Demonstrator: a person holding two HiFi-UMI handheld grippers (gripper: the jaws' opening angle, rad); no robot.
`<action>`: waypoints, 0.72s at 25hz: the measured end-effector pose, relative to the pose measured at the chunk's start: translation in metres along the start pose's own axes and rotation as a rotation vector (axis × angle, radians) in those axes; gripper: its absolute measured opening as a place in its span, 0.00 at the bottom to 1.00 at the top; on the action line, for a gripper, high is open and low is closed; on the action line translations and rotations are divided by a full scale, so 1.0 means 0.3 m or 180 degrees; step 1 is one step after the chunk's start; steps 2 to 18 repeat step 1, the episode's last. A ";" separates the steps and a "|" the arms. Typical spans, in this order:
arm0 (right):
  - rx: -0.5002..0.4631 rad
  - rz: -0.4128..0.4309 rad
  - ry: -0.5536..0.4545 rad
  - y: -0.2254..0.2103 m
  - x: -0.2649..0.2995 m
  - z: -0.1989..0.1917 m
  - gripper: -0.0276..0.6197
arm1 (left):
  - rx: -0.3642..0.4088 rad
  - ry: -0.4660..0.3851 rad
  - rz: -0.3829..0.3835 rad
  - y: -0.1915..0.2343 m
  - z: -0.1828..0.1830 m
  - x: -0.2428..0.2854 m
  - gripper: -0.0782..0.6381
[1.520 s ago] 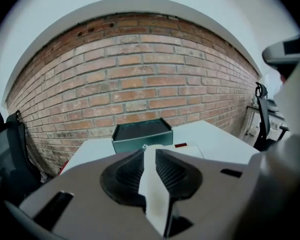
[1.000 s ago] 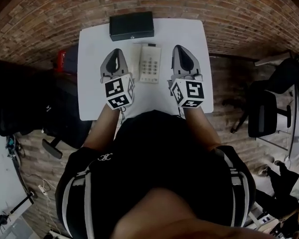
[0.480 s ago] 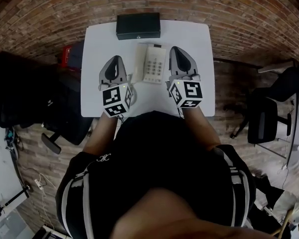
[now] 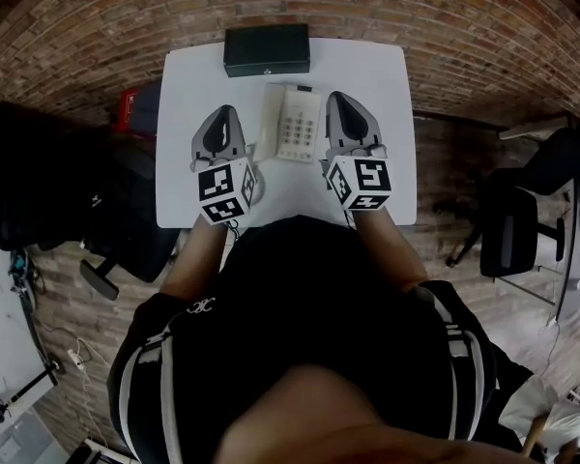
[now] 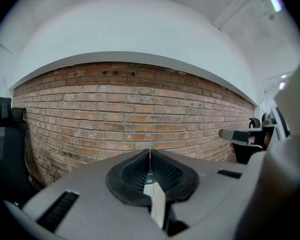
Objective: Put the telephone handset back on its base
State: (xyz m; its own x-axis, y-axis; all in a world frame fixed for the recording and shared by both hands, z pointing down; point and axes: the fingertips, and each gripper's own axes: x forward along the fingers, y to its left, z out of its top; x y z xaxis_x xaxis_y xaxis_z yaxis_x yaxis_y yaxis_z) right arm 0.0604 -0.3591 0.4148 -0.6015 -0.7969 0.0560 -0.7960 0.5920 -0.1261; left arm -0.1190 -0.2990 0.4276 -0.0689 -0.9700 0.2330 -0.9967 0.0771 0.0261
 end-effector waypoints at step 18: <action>0.0002 0.0004 0.0000 0.002 0.001 -0.001 0.04 | -0.0002 0.0004 -0.0003 0.001 -0.001 0.002 0.12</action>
